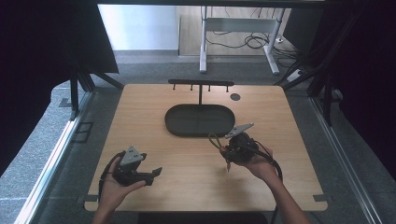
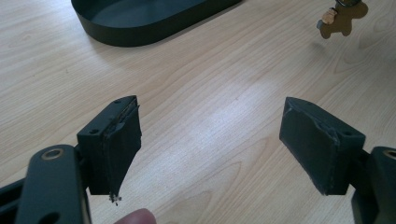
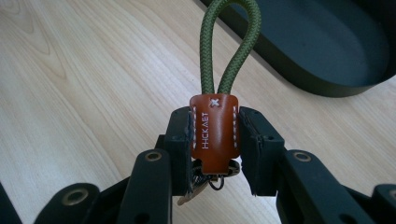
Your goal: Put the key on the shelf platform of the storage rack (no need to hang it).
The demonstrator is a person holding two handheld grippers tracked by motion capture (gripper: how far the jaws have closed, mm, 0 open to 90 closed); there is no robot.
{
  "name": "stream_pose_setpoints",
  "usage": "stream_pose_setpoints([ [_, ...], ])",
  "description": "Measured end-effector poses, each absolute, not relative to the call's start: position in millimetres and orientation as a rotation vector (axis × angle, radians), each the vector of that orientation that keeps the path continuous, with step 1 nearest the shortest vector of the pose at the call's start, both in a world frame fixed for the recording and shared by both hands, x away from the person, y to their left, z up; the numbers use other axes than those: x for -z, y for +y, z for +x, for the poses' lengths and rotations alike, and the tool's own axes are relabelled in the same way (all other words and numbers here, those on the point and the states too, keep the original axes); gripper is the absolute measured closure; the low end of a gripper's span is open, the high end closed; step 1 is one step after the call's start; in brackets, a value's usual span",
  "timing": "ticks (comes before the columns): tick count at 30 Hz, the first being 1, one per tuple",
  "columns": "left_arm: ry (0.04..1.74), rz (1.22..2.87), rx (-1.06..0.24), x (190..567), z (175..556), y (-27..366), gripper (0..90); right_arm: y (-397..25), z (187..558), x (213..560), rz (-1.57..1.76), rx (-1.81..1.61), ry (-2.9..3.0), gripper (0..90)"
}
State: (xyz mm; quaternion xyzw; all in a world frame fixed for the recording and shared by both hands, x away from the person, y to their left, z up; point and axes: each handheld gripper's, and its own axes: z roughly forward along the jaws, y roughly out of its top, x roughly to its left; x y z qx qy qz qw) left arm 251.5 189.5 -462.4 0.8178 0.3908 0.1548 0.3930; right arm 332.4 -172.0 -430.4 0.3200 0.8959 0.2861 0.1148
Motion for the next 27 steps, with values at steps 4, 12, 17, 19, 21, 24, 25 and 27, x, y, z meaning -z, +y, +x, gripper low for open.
stream_pose_setpoints([
  [4, 0.993, 2.075, -0.395, 462, 251, 190, 21.1, -171, 337, 425, 0.930, -0.861, 2.634, 66.8],
  [12, 0.989, 2.079, -0.392, 463, 252, 190, 21.1, -167, 342, 420, 0.914, -0.852, 2.642, 66.8],
  [17, 0.994, 2.072, -0.393, 462, 252, 190, 21.1, -166, 345, 417, 0.909, -0.853, 2.643, 66.8],
  [19, 0.996, 2.073, -0.394, 463, 252, 190, 21.1, -167, 346, 415, 0.913, -0.860, 2.639, 66.8],
  [21, 0.994, 2.076, -0.395, 463, 252, 189, 21.1, -167, 347, 415, 0.916, -0.861, 2.638, 66.8],
  [24, 0.991, 2.078, -0.394, 462, 251, 187, 21.1, -167, 351, 414, 0.919, -0.861, 2.636, 66.8],
  [25, 0.990, 2.078, -0.395, 462, 251, 187, 21.1, -168, 352, 413, 0.922, -0.860, 2.636, 66.8],
  [27, 0.986, 2.082, -0.393, 463, 251, 186, 21.1, -168, 355, 410, 0.922, -0.865, 2.634, 66.8],
])
